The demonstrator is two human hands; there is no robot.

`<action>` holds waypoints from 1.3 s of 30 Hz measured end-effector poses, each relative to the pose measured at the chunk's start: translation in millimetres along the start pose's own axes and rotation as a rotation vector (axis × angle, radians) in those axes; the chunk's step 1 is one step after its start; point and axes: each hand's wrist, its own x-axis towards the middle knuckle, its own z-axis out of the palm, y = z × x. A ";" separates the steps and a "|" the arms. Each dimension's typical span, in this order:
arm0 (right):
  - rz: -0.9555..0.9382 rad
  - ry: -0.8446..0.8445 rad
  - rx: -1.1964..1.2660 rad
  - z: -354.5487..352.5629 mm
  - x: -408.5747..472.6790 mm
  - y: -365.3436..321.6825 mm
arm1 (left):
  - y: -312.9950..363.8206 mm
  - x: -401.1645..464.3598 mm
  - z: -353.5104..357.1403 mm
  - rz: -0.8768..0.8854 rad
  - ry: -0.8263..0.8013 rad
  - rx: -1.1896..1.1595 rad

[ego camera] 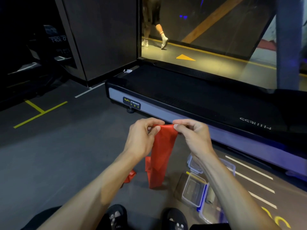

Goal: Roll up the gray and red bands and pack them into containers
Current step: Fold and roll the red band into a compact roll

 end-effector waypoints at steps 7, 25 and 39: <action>-0.045 -0.118 -0.183 -3.8 0.1 1.8 | -1.5 -0.5 1.4 0.101 0.009 0.408; -0.040 -0.350 -0.408 -21.9 3.2 -2.0 | -16.6 8.4 -15.5 0.263 -0.281 0.321; 0.148 -0.479 -0.254 -25.1 -2.5 -9.6 | -18.3 6.0 -19.6 0.123 -0.358 0.039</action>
